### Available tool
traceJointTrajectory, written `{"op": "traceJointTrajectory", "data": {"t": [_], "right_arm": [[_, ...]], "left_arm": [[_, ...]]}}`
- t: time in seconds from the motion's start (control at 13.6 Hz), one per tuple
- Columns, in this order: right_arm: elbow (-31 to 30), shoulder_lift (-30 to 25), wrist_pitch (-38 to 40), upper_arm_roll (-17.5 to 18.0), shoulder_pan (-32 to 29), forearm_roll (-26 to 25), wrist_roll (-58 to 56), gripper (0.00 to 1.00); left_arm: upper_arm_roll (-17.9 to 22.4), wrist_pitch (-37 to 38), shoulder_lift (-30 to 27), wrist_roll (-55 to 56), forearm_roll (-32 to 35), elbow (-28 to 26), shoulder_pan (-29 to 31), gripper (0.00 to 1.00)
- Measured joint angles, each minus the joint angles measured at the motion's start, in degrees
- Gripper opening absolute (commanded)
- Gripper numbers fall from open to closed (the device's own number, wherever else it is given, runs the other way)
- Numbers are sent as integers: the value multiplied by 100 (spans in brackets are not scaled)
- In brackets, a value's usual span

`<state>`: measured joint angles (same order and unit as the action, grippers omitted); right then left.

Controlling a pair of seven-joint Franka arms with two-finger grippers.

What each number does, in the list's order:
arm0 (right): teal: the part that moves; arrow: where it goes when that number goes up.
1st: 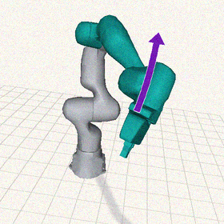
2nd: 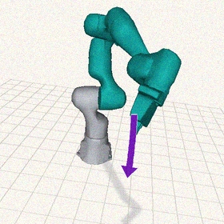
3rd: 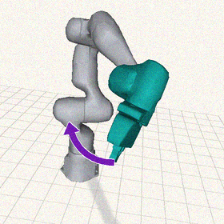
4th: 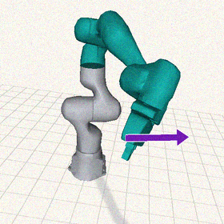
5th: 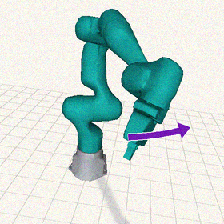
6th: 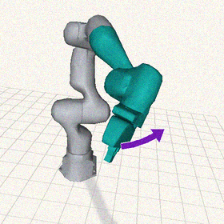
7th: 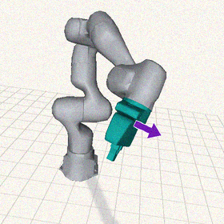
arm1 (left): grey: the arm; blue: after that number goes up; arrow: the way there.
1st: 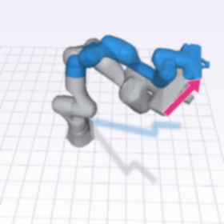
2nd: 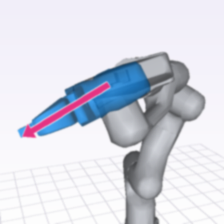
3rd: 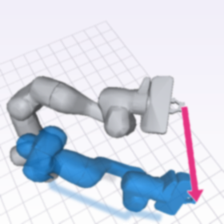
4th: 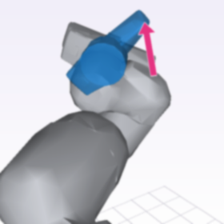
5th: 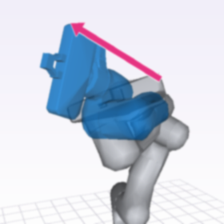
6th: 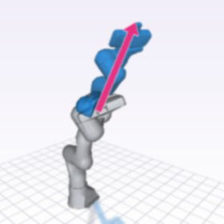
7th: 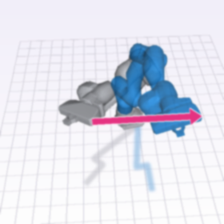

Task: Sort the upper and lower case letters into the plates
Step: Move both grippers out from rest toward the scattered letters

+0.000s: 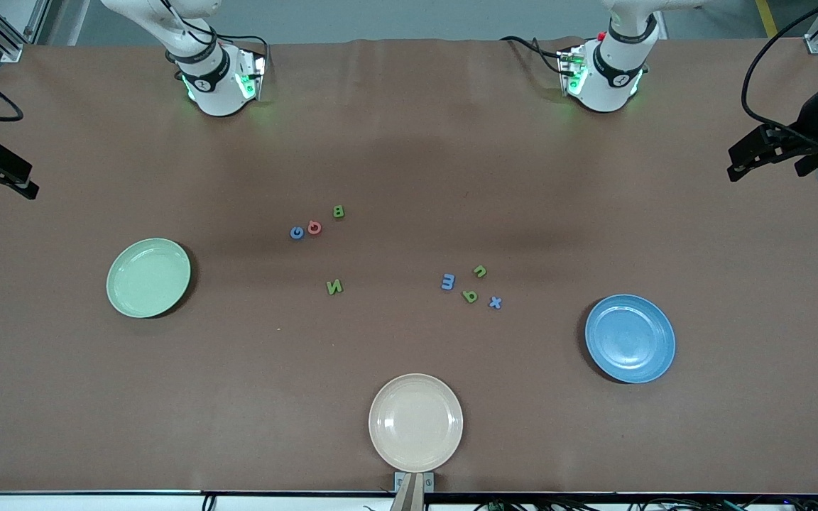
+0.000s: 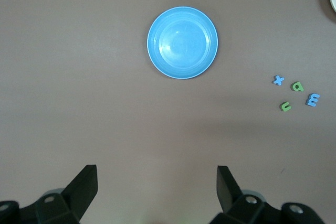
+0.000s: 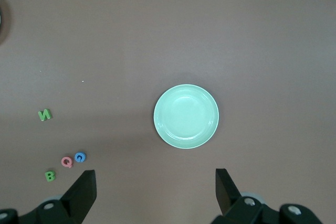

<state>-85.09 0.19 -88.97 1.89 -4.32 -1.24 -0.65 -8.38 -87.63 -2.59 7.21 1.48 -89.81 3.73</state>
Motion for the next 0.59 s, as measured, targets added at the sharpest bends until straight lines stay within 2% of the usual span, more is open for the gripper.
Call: {"op": "traceJointTrajectory", "data": {"t": [0.29,0.59], "right_arm": [[0,0,0,-1,0,0,0,100],[0,0,-15,4,0,2,0,100]], "left_arm": [[0,-8,23,-287,-5,13,0,100],[-9,-22,304,-364,-5,213,-24,100]]}}
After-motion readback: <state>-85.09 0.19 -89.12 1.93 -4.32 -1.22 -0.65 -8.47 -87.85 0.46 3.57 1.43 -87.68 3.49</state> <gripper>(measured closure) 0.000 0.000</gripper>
